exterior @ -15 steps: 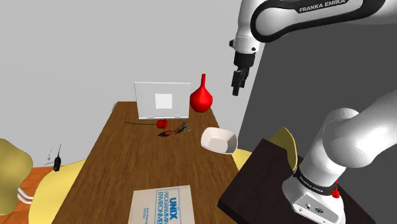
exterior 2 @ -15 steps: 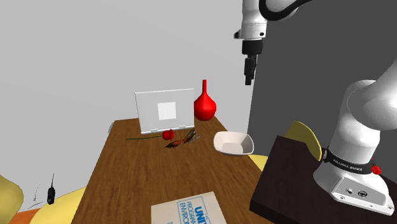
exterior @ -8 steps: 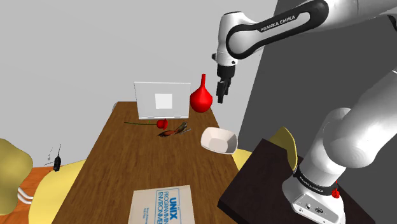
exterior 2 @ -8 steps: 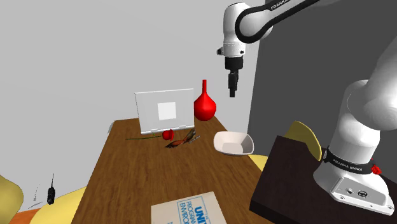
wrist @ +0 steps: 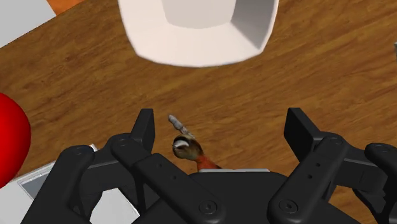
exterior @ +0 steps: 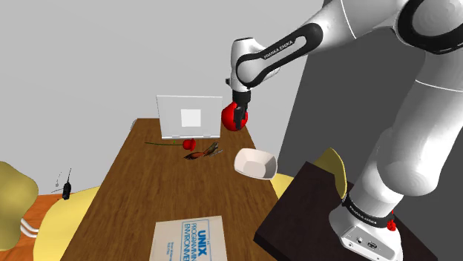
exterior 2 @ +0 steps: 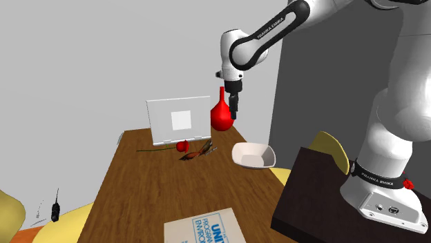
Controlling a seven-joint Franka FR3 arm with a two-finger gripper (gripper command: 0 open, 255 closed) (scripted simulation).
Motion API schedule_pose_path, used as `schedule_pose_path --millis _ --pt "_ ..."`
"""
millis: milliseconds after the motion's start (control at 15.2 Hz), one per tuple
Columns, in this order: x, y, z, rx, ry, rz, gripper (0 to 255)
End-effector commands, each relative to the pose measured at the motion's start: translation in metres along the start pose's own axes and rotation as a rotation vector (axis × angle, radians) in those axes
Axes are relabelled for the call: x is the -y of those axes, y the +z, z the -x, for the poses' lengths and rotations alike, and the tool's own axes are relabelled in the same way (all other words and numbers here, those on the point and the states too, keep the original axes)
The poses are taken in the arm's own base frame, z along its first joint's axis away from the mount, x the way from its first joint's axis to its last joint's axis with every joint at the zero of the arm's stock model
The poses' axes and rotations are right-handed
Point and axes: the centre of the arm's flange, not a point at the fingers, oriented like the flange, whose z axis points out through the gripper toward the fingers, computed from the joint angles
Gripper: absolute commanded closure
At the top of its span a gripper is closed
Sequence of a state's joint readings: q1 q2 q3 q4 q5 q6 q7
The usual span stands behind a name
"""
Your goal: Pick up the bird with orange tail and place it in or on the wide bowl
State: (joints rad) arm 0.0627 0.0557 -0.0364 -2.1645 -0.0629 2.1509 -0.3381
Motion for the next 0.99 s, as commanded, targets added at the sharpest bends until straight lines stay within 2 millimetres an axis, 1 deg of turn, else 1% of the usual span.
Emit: schedule_pose_path --millis 0,462,924 --pt "-0.001 0.015 -0.019 0.003 -0.032 -0.001 0" --pt "-0.008 0.076 -0.090 0.017 -0.138 -0.004 0" --pt "-0.008 0.137 -0.162 0.031 -0.245 -0.007 0"
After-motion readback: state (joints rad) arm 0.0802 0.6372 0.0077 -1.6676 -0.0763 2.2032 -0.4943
